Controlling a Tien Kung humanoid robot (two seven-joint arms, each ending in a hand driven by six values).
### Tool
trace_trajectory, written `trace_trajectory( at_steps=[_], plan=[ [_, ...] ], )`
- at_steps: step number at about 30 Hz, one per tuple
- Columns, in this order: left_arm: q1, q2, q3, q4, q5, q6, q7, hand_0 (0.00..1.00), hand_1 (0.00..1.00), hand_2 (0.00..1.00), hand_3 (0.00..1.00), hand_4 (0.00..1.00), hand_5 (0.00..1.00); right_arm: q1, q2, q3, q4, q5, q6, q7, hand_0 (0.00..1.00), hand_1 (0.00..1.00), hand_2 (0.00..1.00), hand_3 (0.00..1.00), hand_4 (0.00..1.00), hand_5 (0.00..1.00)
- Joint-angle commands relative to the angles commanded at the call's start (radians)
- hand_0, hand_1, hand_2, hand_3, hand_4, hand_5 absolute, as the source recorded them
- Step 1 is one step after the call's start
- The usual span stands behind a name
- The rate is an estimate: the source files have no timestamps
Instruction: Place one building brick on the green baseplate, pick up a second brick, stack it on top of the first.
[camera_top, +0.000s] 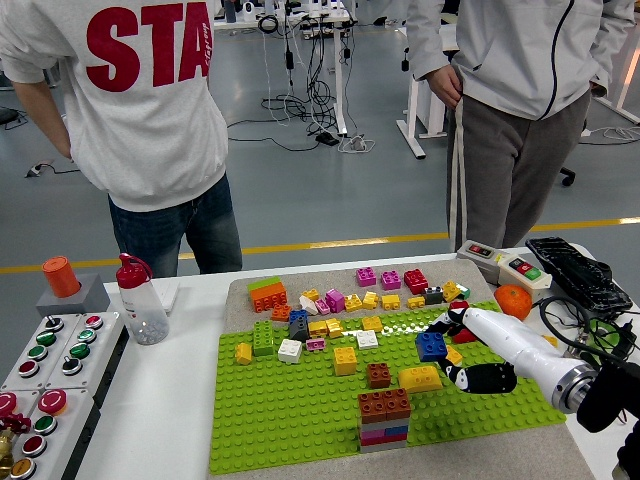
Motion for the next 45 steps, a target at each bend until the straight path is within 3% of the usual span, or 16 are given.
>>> trace_trajectory(
  at_steps=[15,26,36,45],
  plan=[
    [-0.003,0.002,0.0,0.0,0.001,-0.002,0.002,0.662,0.681,0.699,0.577,0.299,0.998,0.054,-0.003,-0.075,0.0,0.047,0.022,-0.078,0.896,0.757,0.752,0.566,0.448,0.127],
    [-0.002,0.003,-0.003,0.0,0.004,-0.003,0.002,0.662,0.681,0.699,0.577,0.3,0.998,0.063,0.003,-0.087,0.0,0.094,0.014,-0.09,0.896,0.76,0.754,0.568,0.452,0.14],
    [-0.002,0.003,-0.006,0.0,0.007,-0.004,0.003,0.662,0.682,0.699,0.577,0.3,0.998,0.049,0.011,-0.092,-0.001,-0.006,-0.003,-0.091,0.894,0.76,0.753,0.568,0.458,0.151],
    [0.002,0.002,-0.011,0.0,0.015,-0.005,0.004,0.662,0.683,0.699,0.577,0.301,0.998,0.032,0.024,-0.086,-0.08,-0.024,-0.013,-0.076,0.897,0.762,0.756,0.573,0.467,0.162]
  ],
)
